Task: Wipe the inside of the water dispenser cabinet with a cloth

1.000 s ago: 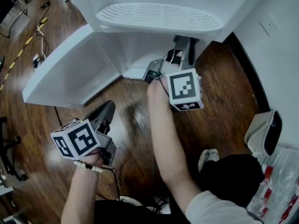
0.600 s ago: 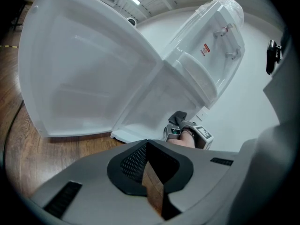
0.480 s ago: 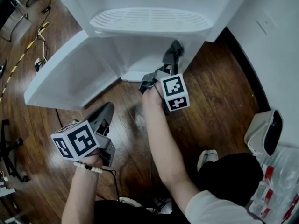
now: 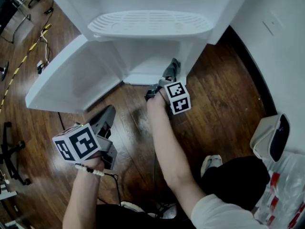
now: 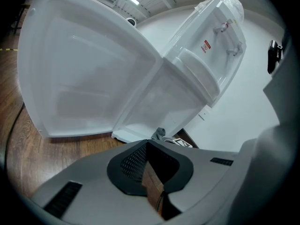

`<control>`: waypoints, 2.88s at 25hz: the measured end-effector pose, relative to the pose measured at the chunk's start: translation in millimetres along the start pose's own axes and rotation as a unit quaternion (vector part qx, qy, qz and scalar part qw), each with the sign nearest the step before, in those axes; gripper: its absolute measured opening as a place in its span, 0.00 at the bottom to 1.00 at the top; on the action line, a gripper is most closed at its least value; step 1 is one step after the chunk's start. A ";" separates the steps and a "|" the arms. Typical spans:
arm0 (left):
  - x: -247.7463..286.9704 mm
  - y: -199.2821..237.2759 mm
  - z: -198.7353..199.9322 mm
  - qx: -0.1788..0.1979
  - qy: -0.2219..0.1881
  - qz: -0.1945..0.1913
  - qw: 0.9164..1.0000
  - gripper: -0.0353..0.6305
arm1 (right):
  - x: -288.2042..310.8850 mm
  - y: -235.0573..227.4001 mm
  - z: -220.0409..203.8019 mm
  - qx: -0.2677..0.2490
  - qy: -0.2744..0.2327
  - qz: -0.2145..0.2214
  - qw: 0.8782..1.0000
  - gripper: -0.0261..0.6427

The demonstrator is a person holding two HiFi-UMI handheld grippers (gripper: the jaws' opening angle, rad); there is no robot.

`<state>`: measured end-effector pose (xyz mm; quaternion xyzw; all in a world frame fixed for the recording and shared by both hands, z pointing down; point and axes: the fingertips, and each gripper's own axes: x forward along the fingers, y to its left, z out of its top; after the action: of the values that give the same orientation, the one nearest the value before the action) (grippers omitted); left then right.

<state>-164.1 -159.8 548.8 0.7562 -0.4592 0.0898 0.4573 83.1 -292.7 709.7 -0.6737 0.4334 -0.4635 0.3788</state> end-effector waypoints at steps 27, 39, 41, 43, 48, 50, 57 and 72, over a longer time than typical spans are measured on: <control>20.8 2.6 -8.2 -0.006 0.007 0.011 1.000 0.04 | 93.6 57.2 -89.9 0.021 0.166 -0.006 0.986 0.10; 13.5 4.9 -5.3 -0.003 0.001 0.016 1.000 0.04 | 90.3 75.6 -144.0 -0.019 0.274 0.031 0.961 0.10; 14.2 2.4 -5.6 -0.001 0.001 0.014 1.000 0.04 | 88.5 70.2 -130.9 -0.019 0.254 0.019 0.967 0.10; 14.0 0.5 -5.5 0.000 0.001 0.014 1.000 0.04 | 85.7 61.6 -111.4 -0.013 0.224 0.001 0.974 0.10; 16.7 -4.6 -4.1 0.006 -0.002 0.011 1.000 0.04 | 77.1 37.6 -57.3 0.009 0.152 -0.030 0.988 0.10; 19.1 -8.8 -3.4 0.009 -0.002 0.008 1.000 0.04 | 72.4 29.9 -39.8 0.016 0.128 -0.040 0.991 0.10; 23.3 -17.5 -1.1 0.012 -0.006 0.005 1.000 0.04 | 54.7 9.3 -2.4 0.053 0.088 -0.046 0.994 0.10; 18.2 -18.5 -2.1 0.009 -0.006 0.006 1.000 0.04 | 40.0 35.3 -129.1 0.034 0.245 -0.015 0.969 0.10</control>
<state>-138.9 -166.3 548.8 0.7583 -0.4655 0.0916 0.4470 -40.3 -356.0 725.9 -0.5330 0.4868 -0.6345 0.2763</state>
